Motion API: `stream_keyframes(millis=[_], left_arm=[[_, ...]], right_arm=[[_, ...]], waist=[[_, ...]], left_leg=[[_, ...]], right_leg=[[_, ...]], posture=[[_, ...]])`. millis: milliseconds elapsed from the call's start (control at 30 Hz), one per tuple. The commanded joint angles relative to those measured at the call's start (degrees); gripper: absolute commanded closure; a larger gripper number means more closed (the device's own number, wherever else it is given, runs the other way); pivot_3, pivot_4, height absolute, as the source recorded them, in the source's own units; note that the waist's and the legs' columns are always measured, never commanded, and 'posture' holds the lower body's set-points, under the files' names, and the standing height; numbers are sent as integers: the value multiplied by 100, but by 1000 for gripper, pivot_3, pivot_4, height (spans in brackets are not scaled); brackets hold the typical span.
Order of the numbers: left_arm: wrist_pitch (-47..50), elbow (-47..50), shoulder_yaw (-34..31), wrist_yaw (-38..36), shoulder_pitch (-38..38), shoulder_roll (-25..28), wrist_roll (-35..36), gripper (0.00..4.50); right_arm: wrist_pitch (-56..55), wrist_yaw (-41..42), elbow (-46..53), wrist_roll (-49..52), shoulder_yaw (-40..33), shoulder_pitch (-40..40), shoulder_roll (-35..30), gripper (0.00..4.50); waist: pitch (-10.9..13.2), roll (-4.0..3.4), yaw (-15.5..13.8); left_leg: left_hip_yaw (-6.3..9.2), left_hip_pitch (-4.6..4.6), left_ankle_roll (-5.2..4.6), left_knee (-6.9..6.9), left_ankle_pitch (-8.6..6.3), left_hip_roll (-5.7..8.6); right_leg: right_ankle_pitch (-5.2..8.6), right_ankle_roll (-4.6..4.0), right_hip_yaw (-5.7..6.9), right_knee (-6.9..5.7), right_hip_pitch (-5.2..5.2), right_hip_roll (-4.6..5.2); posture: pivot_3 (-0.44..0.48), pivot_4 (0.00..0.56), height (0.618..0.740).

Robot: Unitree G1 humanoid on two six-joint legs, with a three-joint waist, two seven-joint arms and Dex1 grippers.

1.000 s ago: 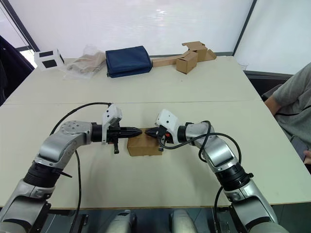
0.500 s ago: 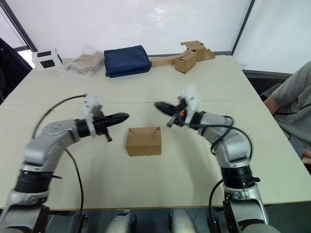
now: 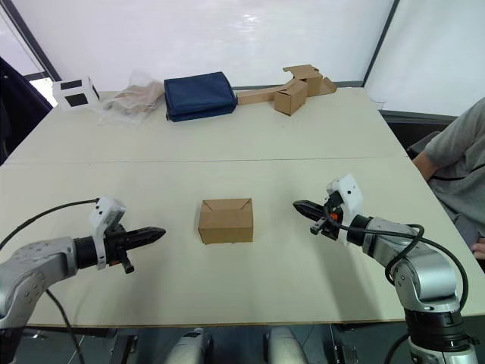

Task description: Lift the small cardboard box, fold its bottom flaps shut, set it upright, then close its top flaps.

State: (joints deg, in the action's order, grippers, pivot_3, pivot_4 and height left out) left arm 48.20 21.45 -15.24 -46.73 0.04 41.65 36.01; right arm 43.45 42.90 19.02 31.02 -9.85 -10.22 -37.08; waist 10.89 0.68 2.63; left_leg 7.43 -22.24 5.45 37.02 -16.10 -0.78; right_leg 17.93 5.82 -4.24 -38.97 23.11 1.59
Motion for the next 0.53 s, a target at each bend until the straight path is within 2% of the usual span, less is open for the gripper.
stream_keyframes(millis=[33, 267, 533], left_arm=[[100, 25, -395, 206, 51, -138, 307, 4438], [-142, -58, -270, 91, 177, -118, 250, 4438], [-100, -236, -15, 131, -60, -211, 277, 4438]], right_arm=[[-211, 161, -27, -29, 20, 67, -113, 4500], [-515, 237, -332, -220, 203, 66, -83, 4500], [-602, 225, -336, -230, 282, 141, -23, 4500]], waist=[[0, 0, -11], [0, 0, -19], [0, 0, -22]], left_leg=[[1, 0, 0, 0, 0, -1], [0, -1, 1, 1, 0, 1], [0, -2, 1, 1, 0, 1]], right_leg=[[0, 0, 1, -1, -1, -1], [0, 0, 1, 2, -2, 2], [0, 0, 1, 2, -2, 1]], posture=[[0, 150, 740], [0, 150, 740], [0, 150, 740]])
